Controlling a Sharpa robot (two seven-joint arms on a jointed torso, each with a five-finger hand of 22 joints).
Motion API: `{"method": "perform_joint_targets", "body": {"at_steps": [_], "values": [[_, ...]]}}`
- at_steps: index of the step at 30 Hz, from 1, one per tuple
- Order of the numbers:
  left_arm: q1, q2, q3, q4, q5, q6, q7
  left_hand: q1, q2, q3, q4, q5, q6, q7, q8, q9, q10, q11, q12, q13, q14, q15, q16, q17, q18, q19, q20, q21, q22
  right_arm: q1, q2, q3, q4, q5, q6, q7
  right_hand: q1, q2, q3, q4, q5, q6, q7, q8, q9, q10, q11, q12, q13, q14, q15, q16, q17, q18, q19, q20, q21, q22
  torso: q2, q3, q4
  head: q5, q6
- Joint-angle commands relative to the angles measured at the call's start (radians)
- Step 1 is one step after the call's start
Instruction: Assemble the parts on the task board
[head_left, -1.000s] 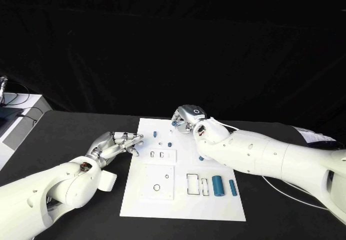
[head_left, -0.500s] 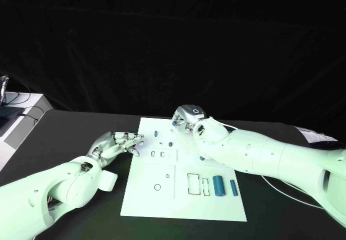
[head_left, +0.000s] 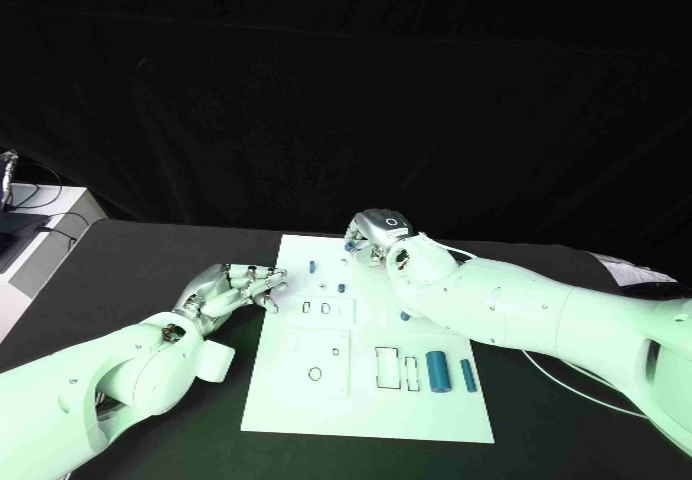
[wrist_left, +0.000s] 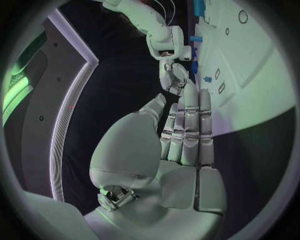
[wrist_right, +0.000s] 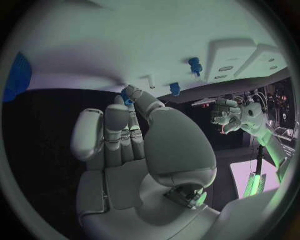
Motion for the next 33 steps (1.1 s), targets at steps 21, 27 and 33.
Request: {"method": "perform_joint_targets", "body": {"at_steps": [21,27,33], "values": [[0.001,-0.001,0.001,-0.005,-0.004,0.017,0.003,-0.006,-0.005,0.005,-0.003,-0.005,-0.01,-0.002,-0.003,0.001,-0.006,0.002,-0.001,-0.001,0.001,0.002,0.006,0.0,0.014,-0.003,0.0,0.006,-0.003,0.005,-0.117,0.002,0.118,0.098,-0.061,0.03,0.087,-0.103,-0.184,0.142,-0.014,-0.185,0.024,-0.006,-0.008,-0.169,0.045,0.005,0.002,-0.001,0.035,-0.014,-0.03,0.044,0.07,0.034,-0.079,0.123,0.001,0.0064,-0.0068,0.003,0.01],[0.001,-0.001,0.001,-0.008,-0.004,0.018,0.004,-0.006,-0.005,0.005,-0.003,-0.005,-0.01,-0.002,-0.003,0.001,-0.006,0.002,-0.001,-0.001,0.001,0.002,0.006,0.0,0.014,-0.003,0.0,0.006,-0.003,0.016,-0.237,0.012,0.246,0.239,-0.064,0.069,0.065,-0.089,-0.155,0.132,0.034,-0.136,0.038,-0.004,-0.007,-0.064,0.026,0.008,0.004,-0.002,0.023,-0.003,-0.029,0.033,0.071,0.025,-0.05,0.132,-0.001,0.0121,-0.015,0.004,0.017],[0.001,-0.001,0.001,-0.007,-0.004,0.019,0.004,-0.006,-0.005,0.005,-0.003,-0.005,-0.01,-0.002,-0.003,0.001,-0.006,0.002,-0.001,-0.001,0.001,0.002,0.006,0.0,0.014,-0.003,0.0,0.006,-0.003,0.027,-0.342,0.016,0.321,0.323,-0.011,0.08,0.067,-0.085,-0.24,0.107,0.082,-0.148,0.031,0.001,-0.006,0.078,-0.04,0.148,0.154,0.002,-0.023,0.005,-0.017,0.001,0.072,-0.024,0.015,0.148,-0.002,0.0176,-0.0268,0.002,0.025]]}}
